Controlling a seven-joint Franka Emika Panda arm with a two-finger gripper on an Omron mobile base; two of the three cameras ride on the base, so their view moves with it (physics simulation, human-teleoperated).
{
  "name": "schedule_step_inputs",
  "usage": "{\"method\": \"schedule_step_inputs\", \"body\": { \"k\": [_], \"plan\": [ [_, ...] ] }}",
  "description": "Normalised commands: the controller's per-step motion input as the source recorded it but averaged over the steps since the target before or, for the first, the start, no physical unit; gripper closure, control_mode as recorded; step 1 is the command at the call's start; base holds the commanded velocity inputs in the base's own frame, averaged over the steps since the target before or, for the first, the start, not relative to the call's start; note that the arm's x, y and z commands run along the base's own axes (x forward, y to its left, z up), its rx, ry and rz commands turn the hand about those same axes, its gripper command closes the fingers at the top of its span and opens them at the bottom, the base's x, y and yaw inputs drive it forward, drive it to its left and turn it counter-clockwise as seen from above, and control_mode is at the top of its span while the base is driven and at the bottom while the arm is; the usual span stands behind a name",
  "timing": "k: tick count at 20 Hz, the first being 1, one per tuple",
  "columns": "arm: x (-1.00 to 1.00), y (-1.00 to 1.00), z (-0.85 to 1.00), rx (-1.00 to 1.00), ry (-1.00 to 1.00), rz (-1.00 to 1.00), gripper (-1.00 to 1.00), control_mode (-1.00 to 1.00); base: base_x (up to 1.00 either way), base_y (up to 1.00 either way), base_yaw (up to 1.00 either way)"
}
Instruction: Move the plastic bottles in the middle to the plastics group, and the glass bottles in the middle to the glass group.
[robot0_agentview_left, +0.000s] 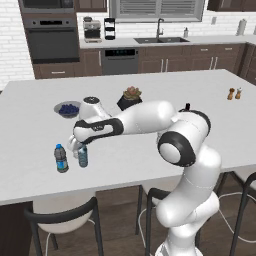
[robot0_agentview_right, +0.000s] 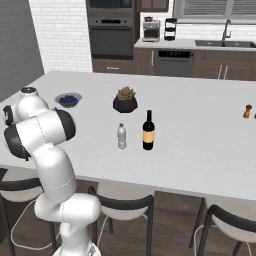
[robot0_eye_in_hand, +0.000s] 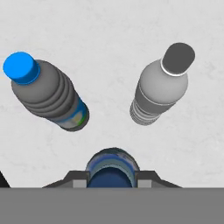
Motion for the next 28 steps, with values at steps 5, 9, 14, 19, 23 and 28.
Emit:
{"method": "schedule_step_inputs", "body": {
  "k": [5, 9, 14, 19, 23, 28],
  "plan": [
    [0.01, 0.15, 0.00, 0.00, 0.00, 0.00, 1.00, -1.00, 0.00, 0.00, 0.00],
    [0.09, 0.08, 0.00, 0.00, 0.00, 0.00, 1.00, -1.00, 0.00, 0.00, 0.00],
    [0.02, 0.00, 0.00, 0.00, 0.00, 0.00, 1.00, -1.00, 0.00, 0.00, 0.00],
    [0.00, 0.00, -0.29, 0.00, 0.00, 0.00, 1.00, -1.00, 0.00, 0.00, 0.00],
    [0.00, 0.00, -0.16, 0.00, 0.00, 0.00, 1.00, -1.00, 0.00, 0.00, 0.00],
    [0.00, 0.00, -0.23, 0.00, 0.00, 0.00, 1.00, -1.00, 0.00, 0.00, 0.00]
  ]
}}
